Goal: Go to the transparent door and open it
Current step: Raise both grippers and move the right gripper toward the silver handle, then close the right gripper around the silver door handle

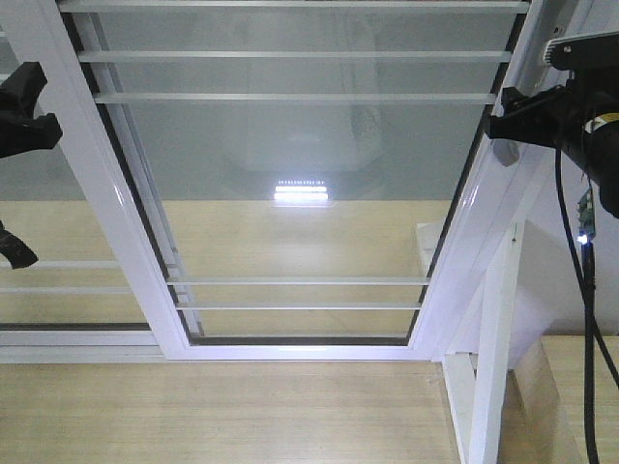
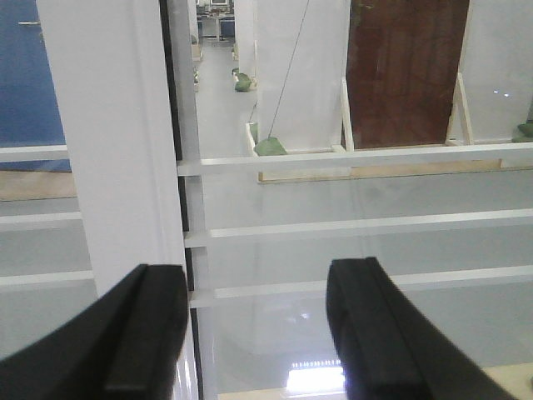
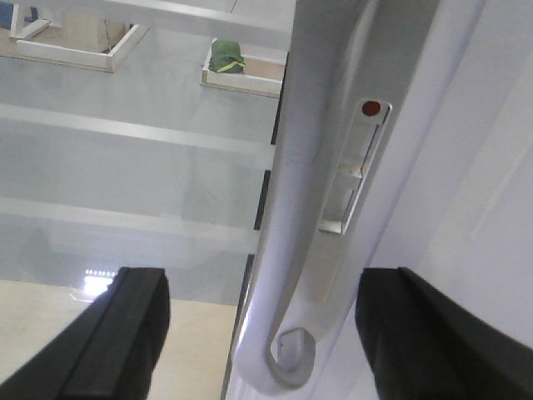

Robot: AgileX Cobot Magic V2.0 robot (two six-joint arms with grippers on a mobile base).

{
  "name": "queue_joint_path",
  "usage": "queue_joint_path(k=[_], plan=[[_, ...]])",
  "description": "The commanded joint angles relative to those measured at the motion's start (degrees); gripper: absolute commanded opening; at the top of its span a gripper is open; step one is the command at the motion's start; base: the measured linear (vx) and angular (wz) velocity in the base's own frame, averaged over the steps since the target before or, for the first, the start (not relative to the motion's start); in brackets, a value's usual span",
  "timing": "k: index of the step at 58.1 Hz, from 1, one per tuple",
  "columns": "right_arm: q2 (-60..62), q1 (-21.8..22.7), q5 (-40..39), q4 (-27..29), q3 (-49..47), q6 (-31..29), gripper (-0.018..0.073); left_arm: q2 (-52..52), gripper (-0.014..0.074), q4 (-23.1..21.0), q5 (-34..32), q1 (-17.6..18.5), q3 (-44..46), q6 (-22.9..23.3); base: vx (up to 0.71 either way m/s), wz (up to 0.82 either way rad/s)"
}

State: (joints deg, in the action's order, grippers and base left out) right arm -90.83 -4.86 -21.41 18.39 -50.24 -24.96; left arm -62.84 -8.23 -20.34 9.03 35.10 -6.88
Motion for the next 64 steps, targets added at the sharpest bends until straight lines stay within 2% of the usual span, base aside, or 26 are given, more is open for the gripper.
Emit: queue_joint_path(k=[1, 10, 17, 23, 30, 45, 64], plan=[[0.1, 0.2, -5.0, -1.1, -4.7, -0.6, 0.0519, 0.8, 0.05, -0.3, -4.6, 0.2, 2.2, 0.4, 0.0, 0.0], [-3.4, 1.2, -3.0, -0.9, -10.1, -0.3, 0.0519, 0.8, 0.05, -0.3, -4.6, 0.2, 2.2, 0.1, 0.0, 0.0], [-4.9, 3.8, -0.3, -0.9, -12.9, 1.1, 0.0519, 0.8, 0.05, -0.3, -4.6, 0.2, 2.2, -0.6, 0.0, 0.0], [-5.7, 4.8, 0.9, -2.6, -14.1, 1.4, 0.0519, 0.8, 0.05, -0.3, -4.6, 0.2, 2.2, -0.6, 0.0, 0.0], [-6.0, 4.7, 0.7, -7.1, -14.1, 2.0, 0.0519, 0.8, 0.05, -0.3, -4.6, 0.2, 2.2, -0.6, 0.0, 0.0], [-6.1, 4.8, -2.7, -14.4, -14.1, 9.7, 0.0519, 0.8, 0.05, -0.3, -4.6, 0.2, 2.2, -0.6, 0.0, 0.0], [-8.6, 4.8, -5.2, -14.6, -14.8, 14.7, 0.0482, 0.8, 0.05, -0.3, -4.5, 0.2, 2.2, -0.6, 0.0, 0.0]])
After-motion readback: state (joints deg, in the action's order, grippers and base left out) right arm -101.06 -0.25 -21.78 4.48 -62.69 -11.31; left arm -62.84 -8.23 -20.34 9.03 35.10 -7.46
